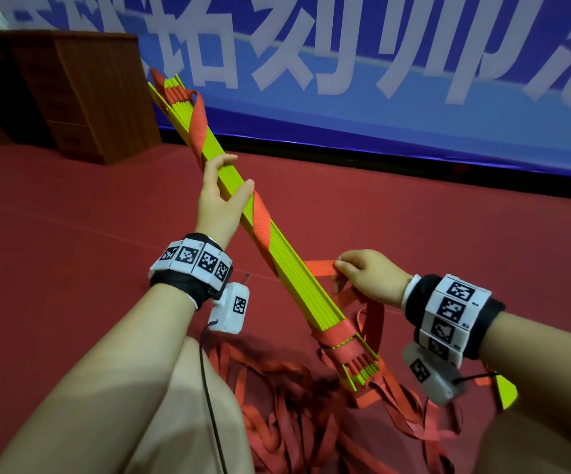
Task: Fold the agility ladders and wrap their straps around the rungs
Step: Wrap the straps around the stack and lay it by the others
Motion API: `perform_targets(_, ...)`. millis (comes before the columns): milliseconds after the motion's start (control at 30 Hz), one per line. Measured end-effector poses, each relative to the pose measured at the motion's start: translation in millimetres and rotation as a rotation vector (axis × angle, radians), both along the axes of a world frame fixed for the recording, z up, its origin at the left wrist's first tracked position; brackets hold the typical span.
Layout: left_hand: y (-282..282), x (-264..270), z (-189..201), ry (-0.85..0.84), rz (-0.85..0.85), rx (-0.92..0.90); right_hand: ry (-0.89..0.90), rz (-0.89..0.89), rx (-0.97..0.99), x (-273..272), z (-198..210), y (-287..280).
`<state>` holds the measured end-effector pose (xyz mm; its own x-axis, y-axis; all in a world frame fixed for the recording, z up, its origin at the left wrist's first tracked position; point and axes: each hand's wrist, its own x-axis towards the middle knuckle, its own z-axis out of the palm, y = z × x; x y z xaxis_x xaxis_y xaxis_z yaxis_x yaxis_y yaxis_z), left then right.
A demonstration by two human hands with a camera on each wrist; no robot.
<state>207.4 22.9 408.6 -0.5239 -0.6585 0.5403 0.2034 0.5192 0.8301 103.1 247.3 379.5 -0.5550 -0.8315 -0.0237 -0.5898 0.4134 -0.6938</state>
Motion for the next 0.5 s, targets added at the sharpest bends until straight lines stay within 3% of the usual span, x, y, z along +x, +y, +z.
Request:
perform_targets(133,2.9,-0.8,3.9,0.032,0.006,0.009,0.242,-0.077,0.025,-15.6,-3.7,2.4)
perform_targets(267,11.7,-3.7,3.0,0.04,0.052,-0.003,0.229,-0.134,-0.089,-6.2,0.0,1.7)
perform_targets(367,17.2,-8.6,1.0,0.074,0.123,0.044,0.265,-0.084,-0.208,19.1,-0.2,-1.8)
perform_targets(500,18.0,-11.6,1.0,0.124,0.192,0.118,0.534,0.032,-0.022,37.2,-3.2,-8.0)
